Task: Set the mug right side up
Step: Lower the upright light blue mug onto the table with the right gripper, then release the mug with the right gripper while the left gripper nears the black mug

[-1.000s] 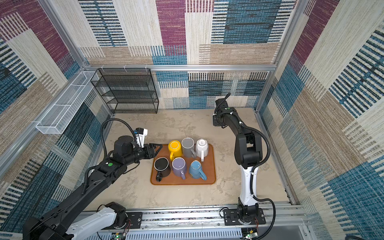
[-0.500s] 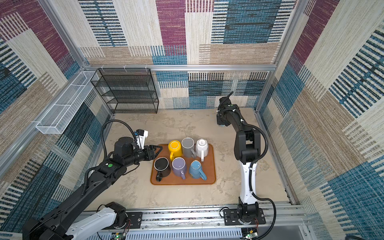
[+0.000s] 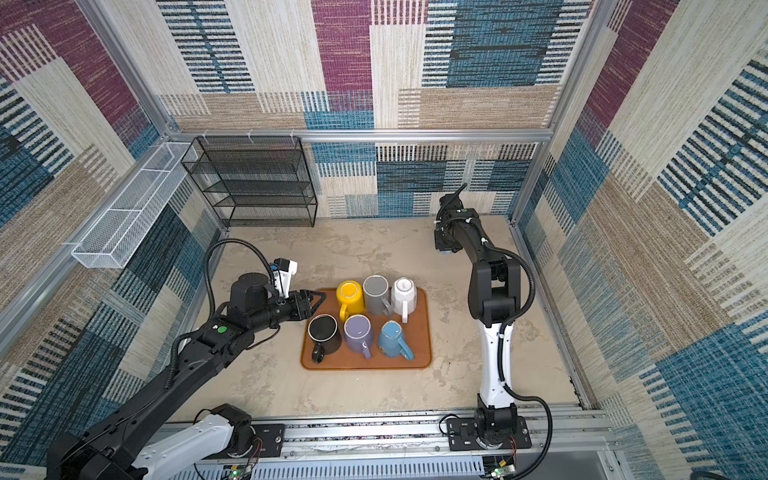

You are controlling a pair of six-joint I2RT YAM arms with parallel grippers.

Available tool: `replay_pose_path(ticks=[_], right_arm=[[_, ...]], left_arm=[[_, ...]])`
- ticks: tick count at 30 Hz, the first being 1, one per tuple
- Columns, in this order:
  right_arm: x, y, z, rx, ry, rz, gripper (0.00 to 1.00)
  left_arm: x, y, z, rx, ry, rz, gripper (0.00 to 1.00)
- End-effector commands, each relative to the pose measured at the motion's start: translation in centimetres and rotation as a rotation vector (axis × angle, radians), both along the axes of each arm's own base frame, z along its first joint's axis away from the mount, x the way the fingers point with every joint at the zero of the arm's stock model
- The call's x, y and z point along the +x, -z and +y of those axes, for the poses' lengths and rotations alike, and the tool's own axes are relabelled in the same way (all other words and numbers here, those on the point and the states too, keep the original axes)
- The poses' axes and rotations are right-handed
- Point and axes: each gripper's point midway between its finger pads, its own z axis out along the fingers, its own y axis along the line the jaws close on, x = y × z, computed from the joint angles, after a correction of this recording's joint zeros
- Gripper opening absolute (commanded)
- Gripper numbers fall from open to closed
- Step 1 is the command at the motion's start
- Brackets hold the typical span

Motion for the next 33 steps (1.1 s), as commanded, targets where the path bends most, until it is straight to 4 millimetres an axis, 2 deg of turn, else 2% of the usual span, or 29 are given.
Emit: replay_pose_path(ticks=[1,6,13,21,25,29,33], right_arm=[[0.1,-0.7,0.2,0.016,-0.004,-0.018,0.40],[0.0,-2.0,0.2,0.022,0.000,-0.045,0.45],[-0.9,-6.2,0.1,0.030,0.007,-0.128,0.45],[-3.5,-10.5,2.0,0.133,-0.041,-0.263,0.43],[-5.3,-11.8,4.0,0.212,-0.097,-0.326,0.42],[-6.9,-11.8,5.3,0.278,-0.123,-0.340,0.42],[-8.6,-12.1,8.0,0.367,-0.173,-0.356,0.42]], left_arm=[[0.2,-0.4,0.0,0.010,0.004,-0.022,0.56],[0.2,-0.3,0.2,0.019,-0.002,-0.019,0.57],[0.2,0.1,0.3,0.040,-0.002,-0.005,0.59],[-0.4,1.9,0.3,0.101,-0.010,0.054,0.56],[-2.3,3.6,1.0,0.182,-0.019,0.133,0.55],[-4.6,4.7,2.8,0.271,-0.051,0.202,0.55],[-6.5,5.7,3.6,0.311,-0.066,0.270,0.54]])
